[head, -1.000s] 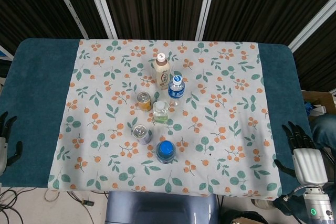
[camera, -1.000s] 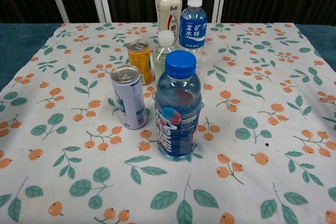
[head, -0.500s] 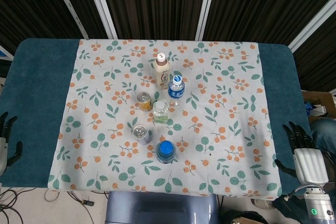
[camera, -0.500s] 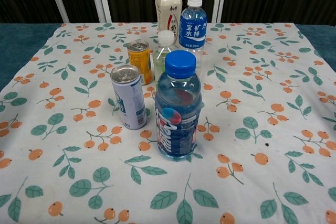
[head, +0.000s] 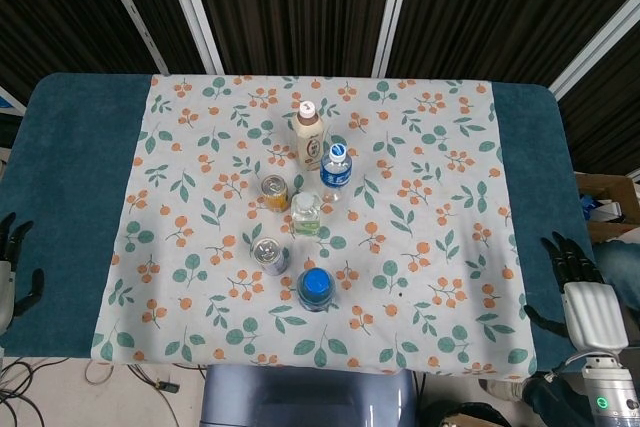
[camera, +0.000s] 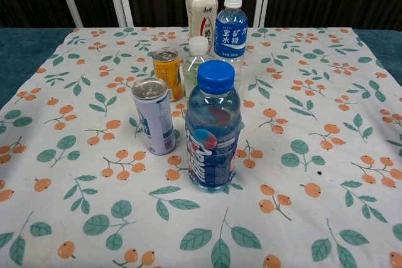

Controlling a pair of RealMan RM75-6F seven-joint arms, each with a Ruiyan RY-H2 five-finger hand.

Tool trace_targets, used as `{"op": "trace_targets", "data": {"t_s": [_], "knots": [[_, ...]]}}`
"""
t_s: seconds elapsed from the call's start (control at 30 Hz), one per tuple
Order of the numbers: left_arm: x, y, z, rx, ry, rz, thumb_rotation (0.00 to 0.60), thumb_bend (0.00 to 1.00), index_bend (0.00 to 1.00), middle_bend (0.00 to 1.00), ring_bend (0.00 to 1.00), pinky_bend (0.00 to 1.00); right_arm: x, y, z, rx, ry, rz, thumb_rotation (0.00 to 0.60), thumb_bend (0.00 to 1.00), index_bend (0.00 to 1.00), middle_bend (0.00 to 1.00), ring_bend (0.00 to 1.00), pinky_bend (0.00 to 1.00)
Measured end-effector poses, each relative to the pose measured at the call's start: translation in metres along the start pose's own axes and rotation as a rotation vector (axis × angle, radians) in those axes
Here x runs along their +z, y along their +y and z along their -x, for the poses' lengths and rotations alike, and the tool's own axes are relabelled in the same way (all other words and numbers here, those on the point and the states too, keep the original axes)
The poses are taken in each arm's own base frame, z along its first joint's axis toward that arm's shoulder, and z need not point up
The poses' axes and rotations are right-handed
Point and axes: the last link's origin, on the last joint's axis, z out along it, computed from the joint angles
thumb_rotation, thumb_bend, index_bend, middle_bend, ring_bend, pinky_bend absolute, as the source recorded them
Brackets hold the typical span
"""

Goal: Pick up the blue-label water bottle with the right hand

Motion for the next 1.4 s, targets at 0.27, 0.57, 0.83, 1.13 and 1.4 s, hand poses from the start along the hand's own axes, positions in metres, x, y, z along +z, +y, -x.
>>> {"op": "trace_targets", "data": {"t_s": [0.27,0.57,0.83,1.13,1.4], "knots": [[0.000,-0.002,-0.001,-0.023,-0.012,-0.007,0.600,0.47,0.11,0.00,0.04,0.00,0.014,-0.004,0.005,0.129,-0.083,-0.037,0.600,0.21,0.01,0.01,0.00,0.19],[0.002,-0.001,-0.001,-0.039,-0.023,-0.009,0.600,0.47,0.11,0.00,0.04,0.00,0.094,-0.026,0.026,0.288,-0.283,-0.077,0.600,0.20,0.01,0.01,0.00,0.19],[0.004,0.000,0.001,-0.040,-0.033,-0.011,0.600,0.47,0.11,0.00,0.04,0.00,0.168,-0.070,0.048,0.395,-0.303,-0.082,0.600,0.19,0.02,0.01,0.00,0.19],[0.008,0.000,0.001,-0.042,-0.043,-0.020,0.600,0.47,0.11,0.00,0.04,0.00,0.212,-0.117,0.060,0.483,-0.311,-0.071,0.600,0.18,0.02,0.05,0.00,0.19],[0.008,-0.001,0.000,-0.050,-0.047,-0.024,0.600,0.47,0.11,0.00,0.04,0.00,0.236,-0.157,0.073,0.525,-0.333,-0.068,0.600,0.18,0.02,0.06,0.00,0.19]]}}
